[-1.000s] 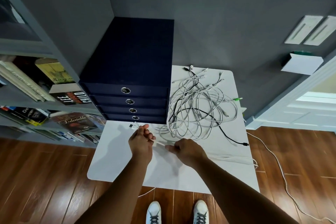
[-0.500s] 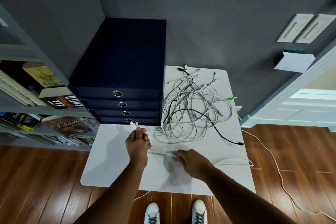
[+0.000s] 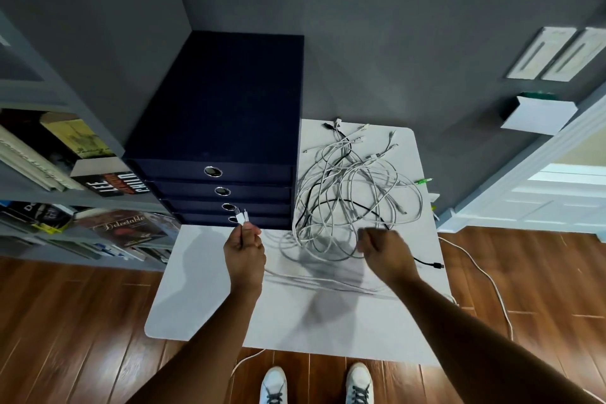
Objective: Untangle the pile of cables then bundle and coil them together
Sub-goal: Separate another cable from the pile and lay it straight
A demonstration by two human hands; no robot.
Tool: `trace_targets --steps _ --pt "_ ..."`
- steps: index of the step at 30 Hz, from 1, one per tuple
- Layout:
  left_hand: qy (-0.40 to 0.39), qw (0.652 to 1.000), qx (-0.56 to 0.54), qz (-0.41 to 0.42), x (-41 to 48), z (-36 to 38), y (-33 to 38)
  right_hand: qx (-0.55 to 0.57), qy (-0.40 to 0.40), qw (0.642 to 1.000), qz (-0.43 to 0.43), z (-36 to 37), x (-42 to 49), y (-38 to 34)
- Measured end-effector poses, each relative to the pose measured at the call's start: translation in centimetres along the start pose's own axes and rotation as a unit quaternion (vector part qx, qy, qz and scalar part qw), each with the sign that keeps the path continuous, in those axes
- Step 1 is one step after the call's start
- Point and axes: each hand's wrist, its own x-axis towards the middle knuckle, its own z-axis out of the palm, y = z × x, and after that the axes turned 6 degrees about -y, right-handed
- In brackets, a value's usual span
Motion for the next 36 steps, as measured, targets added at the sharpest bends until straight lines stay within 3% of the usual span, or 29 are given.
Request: trace_targets --steps 2,6,13,15,18,23,27,29,36 --pt "-0.01 1.0 -0.004 0.019 -0.2 0.3 0.3 0.073 0.017 0.997 0.005 -1.0 2.2 -1.8" --pt "-0.022 0.998 -0.002 0.052 -0.8 0.7 1.0 0.124 -0.031 0.992 0.007 -1.0 6.8 -5.8" --pt "-0.064 0.993 -0.001 0.102 -2.3 1.2 2.6 0.025 -0.151 0.976 0.158 2.2 9.4 -8.5" --pt "-0.089 0.989 0.017 0.114 -2.5 1.5 2.9 0.078 -0.114 0.978 0.157 2.5 9.4 -8.1" --pt "-0.132 0.982 0.054 0.122 -3.3 2.5 3.4 0.21 0.003 0.974 0.083 1.0 9.1 -8.8" --pt "-0.19 0.972 0.057 0.123 -4.5 5.5 4.3 0.458 0.108 0.882 -0.017 -4.2 8.3 -11.4" --pt "-0.202 0.973 0.054 0.099 -4.1 8.0 5.1 0.526 0.115 0.837 -0.094 -7.5 5.9 -12.3" --pt "-0.201 0.976 0.043 0.073 -3.8 9.3 5.8 0.513 0.108 0.843 -0.122 -7.5 4.2 -11.3" --pt "-0.202 0.973 -0.037 -0.104 -2.1 13.0 7.0 0.352 0.023 0.926 -0.136 -3.2 -2.5 -6.3"
